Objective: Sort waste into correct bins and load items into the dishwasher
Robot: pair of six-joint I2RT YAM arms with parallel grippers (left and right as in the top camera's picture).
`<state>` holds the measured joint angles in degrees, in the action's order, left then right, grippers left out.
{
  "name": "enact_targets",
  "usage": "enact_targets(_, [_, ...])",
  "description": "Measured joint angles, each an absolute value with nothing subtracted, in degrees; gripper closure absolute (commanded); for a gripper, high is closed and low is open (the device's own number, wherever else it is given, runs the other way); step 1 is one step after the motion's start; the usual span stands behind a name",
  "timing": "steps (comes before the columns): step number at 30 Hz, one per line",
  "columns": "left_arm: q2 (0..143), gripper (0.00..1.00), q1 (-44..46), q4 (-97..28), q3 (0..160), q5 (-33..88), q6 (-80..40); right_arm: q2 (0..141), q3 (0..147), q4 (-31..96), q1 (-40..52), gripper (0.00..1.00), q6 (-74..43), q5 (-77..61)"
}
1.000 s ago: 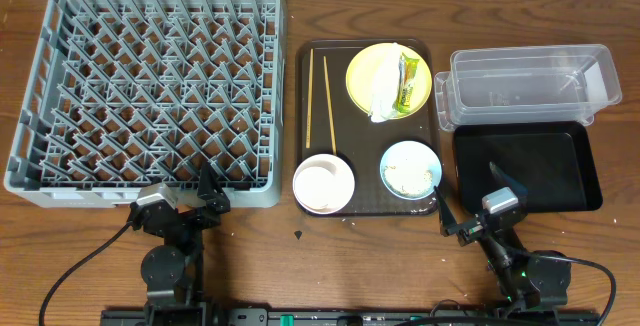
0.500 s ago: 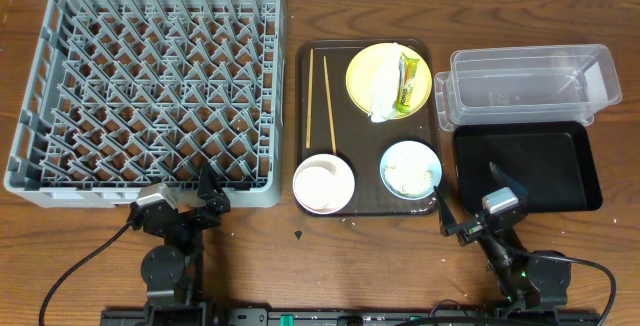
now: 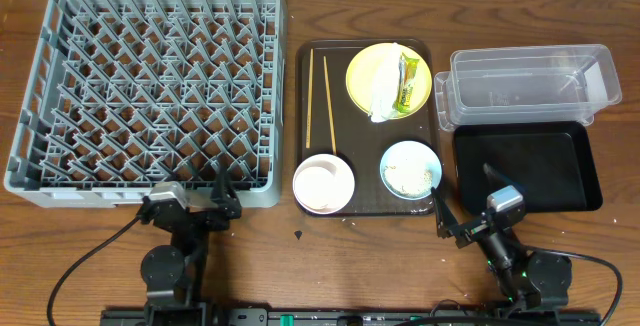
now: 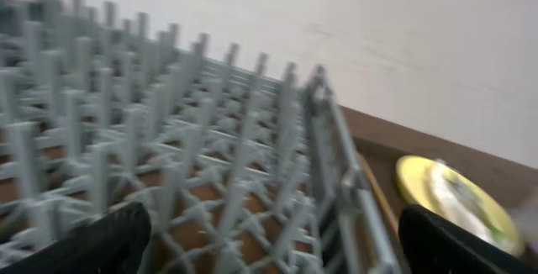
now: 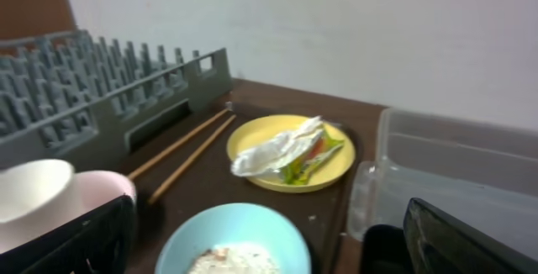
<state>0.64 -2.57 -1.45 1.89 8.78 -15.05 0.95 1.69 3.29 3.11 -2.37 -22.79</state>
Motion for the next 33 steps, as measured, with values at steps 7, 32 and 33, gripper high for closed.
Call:
enact_targets(7, [6.52, 0.05, -2.55, -7.49, 16.84, 12.88, -15.09, 11.27, 19.79, 8.95, 3.11, 0.01, -5.67, -24.05])
enact_targets(32, [61.12, 0.05, -2.52, -57.69, 72.40, 22.35, -15.22, 85.34, 80.84, 39.48, 8.73, 0.19, -9.43, -28.64])
enact_targets(33, [61.69, 0.05, -2.52, -57.67, 72.40, 22.41, -15.22, 87.37, 80.88, 39.57, 11.09, 0.21, -9.80, -24.91])
